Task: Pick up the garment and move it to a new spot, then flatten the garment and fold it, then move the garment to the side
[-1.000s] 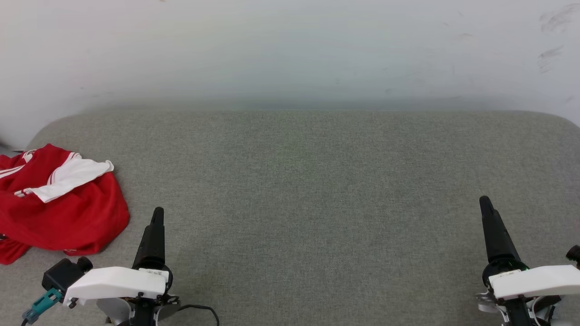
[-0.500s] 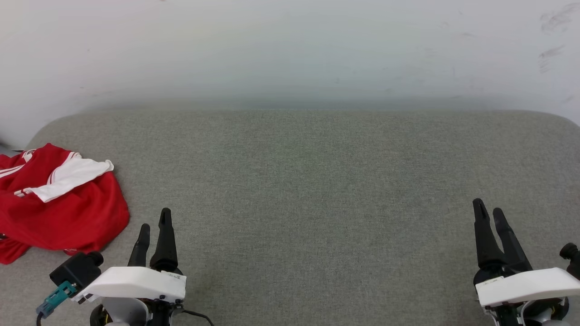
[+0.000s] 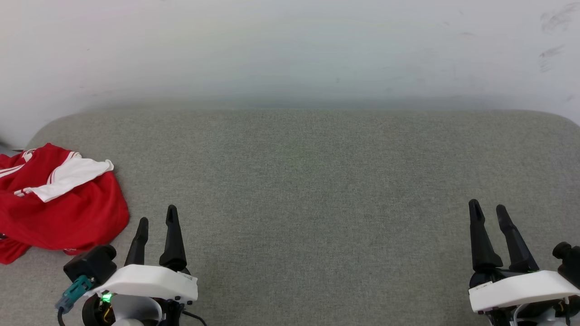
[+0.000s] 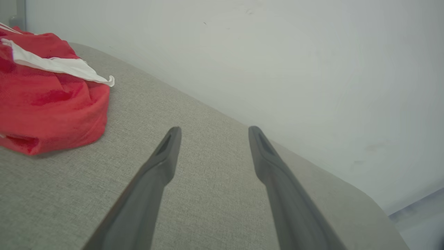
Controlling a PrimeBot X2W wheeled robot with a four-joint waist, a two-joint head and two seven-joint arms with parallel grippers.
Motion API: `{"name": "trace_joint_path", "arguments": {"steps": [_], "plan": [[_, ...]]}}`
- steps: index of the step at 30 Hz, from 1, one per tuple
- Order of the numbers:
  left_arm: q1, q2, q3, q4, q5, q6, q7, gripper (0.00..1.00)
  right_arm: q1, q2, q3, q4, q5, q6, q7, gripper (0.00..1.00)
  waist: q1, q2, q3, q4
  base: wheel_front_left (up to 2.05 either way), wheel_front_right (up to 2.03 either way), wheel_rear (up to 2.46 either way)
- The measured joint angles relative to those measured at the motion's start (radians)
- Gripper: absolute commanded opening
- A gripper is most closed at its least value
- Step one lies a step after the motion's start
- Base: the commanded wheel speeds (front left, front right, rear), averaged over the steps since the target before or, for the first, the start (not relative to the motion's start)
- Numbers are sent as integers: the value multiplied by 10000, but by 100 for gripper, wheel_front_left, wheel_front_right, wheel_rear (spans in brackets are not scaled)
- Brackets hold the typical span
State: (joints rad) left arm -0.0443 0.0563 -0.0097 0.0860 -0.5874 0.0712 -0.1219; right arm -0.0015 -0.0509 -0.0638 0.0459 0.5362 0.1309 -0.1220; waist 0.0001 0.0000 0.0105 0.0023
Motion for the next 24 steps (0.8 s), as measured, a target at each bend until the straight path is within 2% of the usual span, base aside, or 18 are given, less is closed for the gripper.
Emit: {"name": "trace_joint_path", "arguments": {"steps": [24], "plan": [[163, 228, -514, -219, 2418, 522, -593, 100, 134, 0, 82, -485, -2577, 0, -617, 100, 0, 0, 21, 24, 0, 0, 0]]}}
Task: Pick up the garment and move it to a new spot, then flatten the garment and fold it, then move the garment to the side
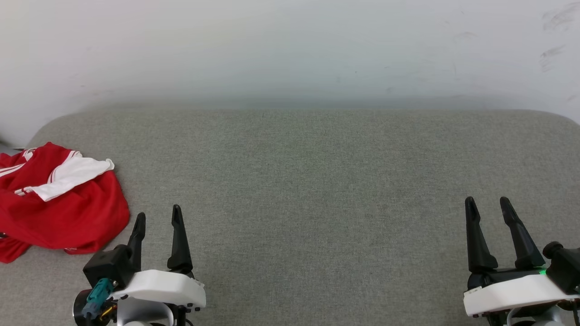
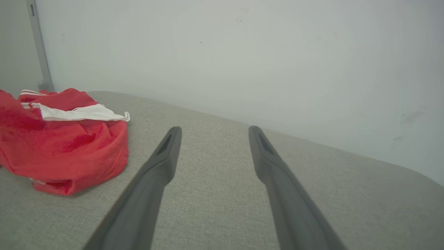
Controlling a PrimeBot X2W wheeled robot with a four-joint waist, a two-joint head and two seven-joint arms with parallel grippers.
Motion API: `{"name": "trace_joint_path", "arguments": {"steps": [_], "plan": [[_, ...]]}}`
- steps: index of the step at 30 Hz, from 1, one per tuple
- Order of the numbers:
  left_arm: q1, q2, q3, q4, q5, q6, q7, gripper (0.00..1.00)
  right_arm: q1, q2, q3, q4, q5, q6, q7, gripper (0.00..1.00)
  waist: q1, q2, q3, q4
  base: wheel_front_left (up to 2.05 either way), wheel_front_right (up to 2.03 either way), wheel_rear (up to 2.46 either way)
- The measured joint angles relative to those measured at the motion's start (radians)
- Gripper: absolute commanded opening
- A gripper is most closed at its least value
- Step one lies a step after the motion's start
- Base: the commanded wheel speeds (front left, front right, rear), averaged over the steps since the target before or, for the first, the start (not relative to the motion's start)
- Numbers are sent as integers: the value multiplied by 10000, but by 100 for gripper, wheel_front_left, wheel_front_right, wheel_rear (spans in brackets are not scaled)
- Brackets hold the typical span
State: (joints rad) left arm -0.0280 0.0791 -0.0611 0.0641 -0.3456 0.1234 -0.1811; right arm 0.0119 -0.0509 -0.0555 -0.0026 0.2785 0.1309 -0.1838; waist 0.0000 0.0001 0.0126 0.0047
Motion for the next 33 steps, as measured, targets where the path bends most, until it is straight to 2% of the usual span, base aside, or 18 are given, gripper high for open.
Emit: {"name": "trace_joint_path", "arguments": {"steps": [18, 33], "plan": [[48, -21, -98, -94, 1467, 0, -401, 100, 133, 0, 27, -163, -1388, 0, -368, 100, 0, 0, 17, 16, 0, 0, 0], [131, -163, -19, -17, 2416, -249, -686, 100, 272, -2, 127, -217, -2226, 2, -637, 100, 0, 0, -7, 61, 0, 0, 0]]}}
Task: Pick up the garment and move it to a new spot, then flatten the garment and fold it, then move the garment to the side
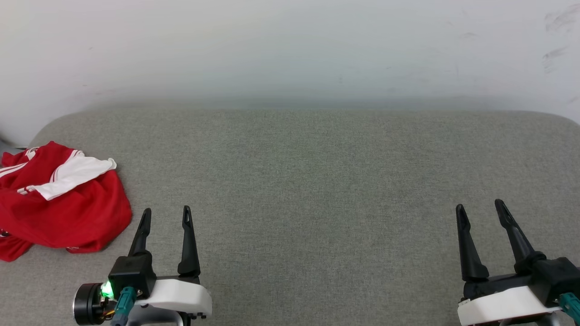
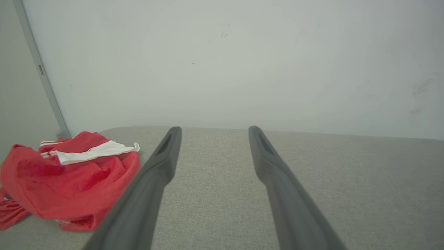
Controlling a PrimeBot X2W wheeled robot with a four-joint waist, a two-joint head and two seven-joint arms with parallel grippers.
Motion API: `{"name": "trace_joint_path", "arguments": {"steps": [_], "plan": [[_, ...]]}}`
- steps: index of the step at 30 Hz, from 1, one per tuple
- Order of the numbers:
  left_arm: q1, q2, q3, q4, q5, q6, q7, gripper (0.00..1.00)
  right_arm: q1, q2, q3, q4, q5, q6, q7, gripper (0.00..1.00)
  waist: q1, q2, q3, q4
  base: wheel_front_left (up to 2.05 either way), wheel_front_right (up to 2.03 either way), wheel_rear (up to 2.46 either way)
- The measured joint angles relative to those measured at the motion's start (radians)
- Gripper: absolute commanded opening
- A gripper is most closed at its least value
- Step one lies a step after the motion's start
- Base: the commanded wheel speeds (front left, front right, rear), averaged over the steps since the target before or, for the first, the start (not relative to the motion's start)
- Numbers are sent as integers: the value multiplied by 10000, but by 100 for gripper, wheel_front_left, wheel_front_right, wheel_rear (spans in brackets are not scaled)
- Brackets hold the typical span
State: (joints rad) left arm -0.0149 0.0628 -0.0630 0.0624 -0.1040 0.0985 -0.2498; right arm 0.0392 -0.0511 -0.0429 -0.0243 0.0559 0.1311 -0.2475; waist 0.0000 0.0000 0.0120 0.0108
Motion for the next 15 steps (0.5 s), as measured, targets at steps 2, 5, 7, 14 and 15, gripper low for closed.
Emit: {"name": "trace_joint_path", "arguments": {"steps": [2, 5, 7, 14, 15], "plan": [[16, -21, 31, 35, 102, -35, -15, 100, 16, 0, -8, 6, -25, 0, -50, 100, 0, 0, -8, 5, 0, 0, 0], [51, -40, 56, 50, 278, -96, -88, 100, 23, 0, -21, 21, -50, 0, -105, 100, 0, 0, -13, 10, 0, 0, 0], [65, -59, 73, 69, 403, -105, -104, 100, 31, 0, -17, 31, -150, 0, -134, 100, 0, 0, -13, 10, 0, 0, 0], [77, -90, 165, 209, 395, -213, -132, 100, 71, 2, -73, 303, 412, 0, -159, 100, 0, 0, -30, 1, 0, 0, 0], [80, -94, 178, 226, 393, -245, -132, 100, 72, 0, -92, 343, 508, 0, -159, 100, 0, 0, -32, 2, 0, 0, 0]]}}
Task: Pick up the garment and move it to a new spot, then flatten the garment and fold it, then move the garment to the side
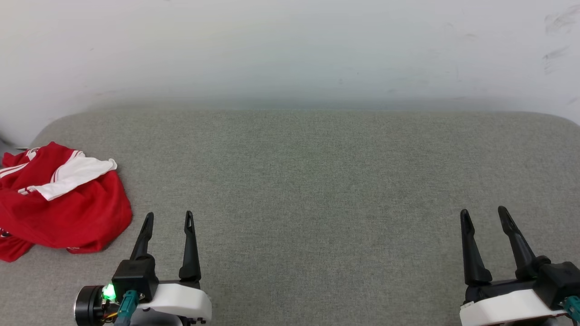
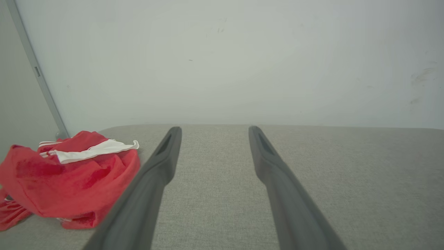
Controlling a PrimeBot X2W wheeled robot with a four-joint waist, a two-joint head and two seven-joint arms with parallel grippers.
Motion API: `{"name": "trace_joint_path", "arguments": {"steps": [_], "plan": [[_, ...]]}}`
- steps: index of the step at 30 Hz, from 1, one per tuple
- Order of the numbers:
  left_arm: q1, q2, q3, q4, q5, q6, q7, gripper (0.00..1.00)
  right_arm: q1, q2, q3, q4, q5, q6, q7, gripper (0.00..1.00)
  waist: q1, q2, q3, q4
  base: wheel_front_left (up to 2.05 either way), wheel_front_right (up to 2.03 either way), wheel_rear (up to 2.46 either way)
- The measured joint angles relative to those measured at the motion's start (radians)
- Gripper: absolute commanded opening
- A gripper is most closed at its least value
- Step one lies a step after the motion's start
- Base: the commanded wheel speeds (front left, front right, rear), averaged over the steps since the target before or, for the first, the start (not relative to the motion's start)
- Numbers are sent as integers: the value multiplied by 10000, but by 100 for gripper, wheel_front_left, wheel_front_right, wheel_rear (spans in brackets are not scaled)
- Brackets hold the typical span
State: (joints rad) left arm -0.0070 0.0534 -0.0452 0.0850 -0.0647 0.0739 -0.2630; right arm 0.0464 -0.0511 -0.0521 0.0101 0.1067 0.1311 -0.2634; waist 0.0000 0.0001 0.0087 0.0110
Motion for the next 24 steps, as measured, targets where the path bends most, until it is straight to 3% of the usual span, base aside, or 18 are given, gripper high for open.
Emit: {"name": "trace_joint_path", "arguments": {"steps": [24], "plan": [[12, -21, 63, 512, -278, -38, 0, 100, 3, 0, 54, 274, 362, 0, 0, 100, 0, 0, -43, 40, 0, 0, 0]]}}
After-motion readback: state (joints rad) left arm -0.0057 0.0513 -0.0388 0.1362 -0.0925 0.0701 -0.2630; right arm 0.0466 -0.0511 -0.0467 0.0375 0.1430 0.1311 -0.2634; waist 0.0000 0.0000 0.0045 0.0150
